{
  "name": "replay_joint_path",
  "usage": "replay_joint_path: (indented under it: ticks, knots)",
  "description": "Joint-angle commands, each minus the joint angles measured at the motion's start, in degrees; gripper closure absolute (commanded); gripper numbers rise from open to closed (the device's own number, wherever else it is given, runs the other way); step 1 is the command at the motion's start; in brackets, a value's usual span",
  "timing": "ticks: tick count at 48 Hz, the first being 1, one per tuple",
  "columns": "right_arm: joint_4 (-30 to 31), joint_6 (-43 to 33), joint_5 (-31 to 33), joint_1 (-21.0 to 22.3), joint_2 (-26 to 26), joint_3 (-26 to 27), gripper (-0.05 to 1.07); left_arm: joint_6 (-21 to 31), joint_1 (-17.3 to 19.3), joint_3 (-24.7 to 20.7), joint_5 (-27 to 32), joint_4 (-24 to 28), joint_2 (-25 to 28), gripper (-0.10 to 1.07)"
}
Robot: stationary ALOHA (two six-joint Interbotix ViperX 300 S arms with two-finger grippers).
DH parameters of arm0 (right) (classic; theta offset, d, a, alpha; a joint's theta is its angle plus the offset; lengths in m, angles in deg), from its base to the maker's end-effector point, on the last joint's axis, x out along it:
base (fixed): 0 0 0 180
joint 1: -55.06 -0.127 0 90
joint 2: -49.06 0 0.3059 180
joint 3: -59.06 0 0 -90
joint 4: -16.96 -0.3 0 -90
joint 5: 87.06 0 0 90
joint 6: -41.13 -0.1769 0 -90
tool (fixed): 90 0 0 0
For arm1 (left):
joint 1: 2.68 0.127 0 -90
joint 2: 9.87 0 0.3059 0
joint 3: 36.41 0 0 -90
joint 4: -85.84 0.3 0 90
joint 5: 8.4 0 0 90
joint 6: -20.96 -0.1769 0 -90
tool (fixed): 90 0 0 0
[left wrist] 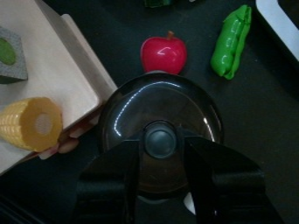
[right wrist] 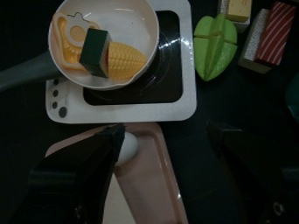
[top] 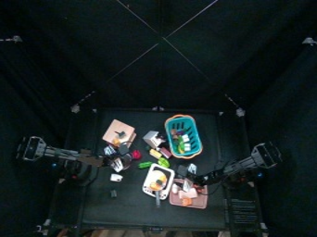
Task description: Place pot lid on pan
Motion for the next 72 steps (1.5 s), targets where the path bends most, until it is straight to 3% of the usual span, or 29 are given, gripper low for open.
replay_joint_path:
  ticks: [1,8,15,23,38,57,72]
  knots:
    - [0.09,0.09,-0.09,0.09,-0.79,1.14,-0.01,0.09,-1.23,-2.64,-1.14,-0.44,-0.26,0.38]
    - [-0.09,0.09,0.18,-0.18,-0.97,0.79,-0.01,0.18,-4.31,-5.98,-4.48,-2.11,1.23,0.38]
    - [-0.09,0.09,0.97,-0.18,-1.49,0.35,-0.01,-0.18,-6.42,-11.51,-7.91,-2.81,7.12,0.38]
    - [-0.62,0.09,1.85,-0.18,-1.58,0.44,-0.01,-0.62,-7.65,-18.72,-7.91,-2.64,14.85,0.39]
    - [-1.85,0.09,1.93,-0.53,-1.67,-0.18,-0.01,-0.53,-10.37,-28.48,-6.06,-2.99,23.73,0.38]
    - [-3.08,-0.44,4.57,-2.72,-3.25,-1.23,-0.01,-0.62,-12.66,-36.39,-1.67,-2.81,30.67,0.38]
    - [-3.34,-0.44,4.57,-3.08,-3.25,-1.32,-0.01,-0.70,-12.74,-39.29,-0.70,-2.46,33.57,0.39]
